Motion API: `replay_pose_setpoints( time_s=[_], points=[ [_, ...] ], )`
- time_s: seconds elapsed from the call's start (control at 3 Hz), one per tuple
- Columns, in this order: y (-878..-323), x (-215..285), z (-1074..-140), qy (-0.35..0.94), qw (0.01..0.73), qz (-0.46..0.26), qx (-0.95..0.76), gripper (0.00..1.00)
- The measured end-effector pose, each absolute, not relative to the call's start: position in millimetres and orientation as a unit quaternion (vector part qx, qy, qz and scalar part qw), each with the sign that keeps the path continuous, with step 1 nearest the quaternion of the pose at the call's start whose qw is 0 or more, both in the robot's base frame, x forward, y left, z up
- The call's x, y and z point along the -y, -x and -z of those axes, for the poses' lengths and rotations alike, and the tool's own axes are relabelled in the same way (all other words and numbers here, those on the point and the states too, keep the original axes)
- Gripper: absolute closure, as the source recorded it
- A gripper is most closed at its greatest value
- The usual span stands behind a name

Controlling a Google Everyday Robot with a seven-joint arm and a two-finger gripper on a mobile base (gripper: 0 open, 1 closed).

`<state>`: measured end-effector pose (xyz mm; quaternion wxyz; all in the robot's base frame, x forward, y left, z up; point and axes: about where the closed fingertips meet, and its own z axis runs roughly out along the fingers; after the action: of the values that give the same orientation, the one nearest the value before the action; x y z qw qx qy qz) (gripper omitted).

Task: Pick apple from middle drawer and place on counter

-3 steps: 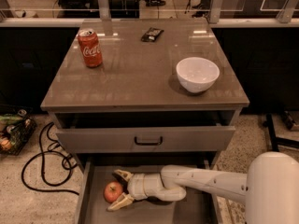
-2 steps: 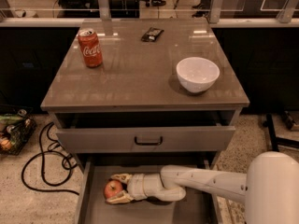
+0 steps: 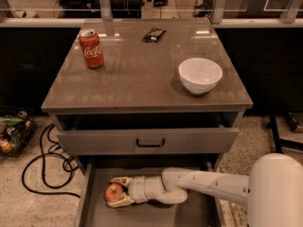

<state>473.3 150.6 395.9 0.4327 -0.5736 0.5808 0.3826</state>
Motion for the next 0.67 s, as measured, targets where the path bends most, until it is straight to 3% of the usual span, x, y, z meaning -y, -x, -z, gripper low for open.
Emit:
replay_pose_setpoints(
  time_s=[0.33,0.67],
  points=[
    [-472.5,-152.1,-396.0,0.574,0.432,-0.384,-0.580,1.00],
    [-471.7,-150.9,-399.6,0.574,0.434,-0.382,-0.580,1.00]
  ],
)
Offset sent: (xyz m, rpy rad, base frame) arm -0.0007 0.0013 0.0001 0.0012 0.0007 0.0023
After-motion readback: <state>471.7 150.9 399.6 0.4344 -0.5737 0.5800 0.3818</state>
